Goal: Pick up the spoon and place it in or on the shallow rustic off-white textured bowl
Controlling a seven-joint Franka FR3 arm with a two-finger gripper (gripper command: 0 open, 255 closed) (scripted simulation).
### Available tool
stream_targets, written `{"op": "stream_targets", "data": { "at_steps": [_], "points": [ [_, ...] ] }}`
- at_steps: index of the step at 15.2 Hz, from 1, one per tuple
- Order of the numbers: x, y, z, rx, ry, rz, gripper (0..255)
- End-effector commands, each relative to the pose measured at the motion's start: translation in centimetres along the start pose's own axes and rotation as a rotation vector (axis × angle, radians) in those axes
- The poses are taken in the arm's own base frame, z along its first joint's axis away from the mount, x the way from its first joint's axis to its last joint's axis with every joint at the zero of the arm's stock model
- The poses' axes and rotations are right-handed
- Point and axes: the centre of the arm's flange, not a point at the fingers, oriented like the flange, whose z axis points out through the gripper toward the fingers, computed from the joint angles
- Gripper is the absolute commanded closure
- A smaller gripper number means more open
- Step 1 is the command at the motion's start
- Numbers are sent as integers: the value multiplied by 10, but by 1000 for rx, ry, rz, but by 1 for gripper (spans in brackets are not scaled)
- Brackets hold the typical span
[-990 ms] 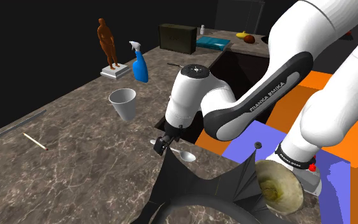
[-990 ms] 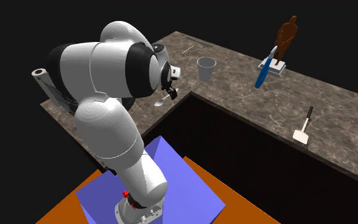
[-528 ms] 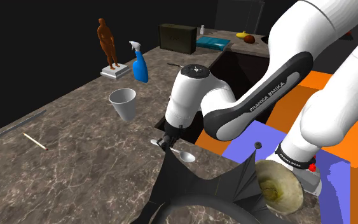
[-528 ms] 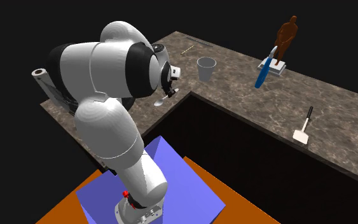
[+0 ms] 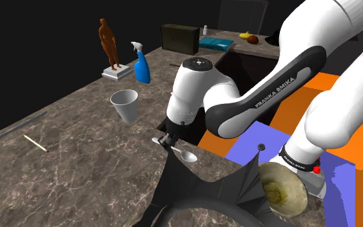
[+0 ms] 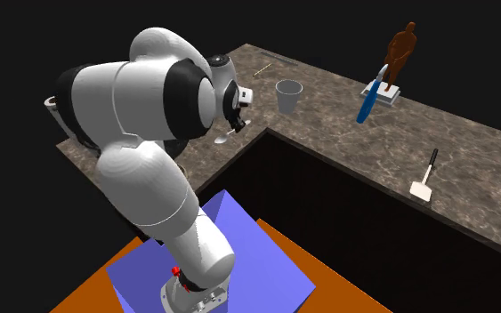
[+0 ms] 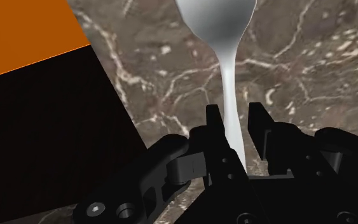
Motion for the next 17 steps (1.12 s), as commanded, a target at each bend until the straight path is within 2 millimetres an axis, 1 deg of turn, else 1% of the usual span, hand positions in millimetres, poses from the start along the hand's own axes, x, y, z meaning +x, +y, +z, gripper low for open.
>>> {"op": "stream_targets", "data": {
  "at_steps": [1, 17],
  "points": [
    [1, 0, -11, 0, -1, 0, 255],
    [20, -10, -93, 0, -1, 0, 255]
  ]
}}
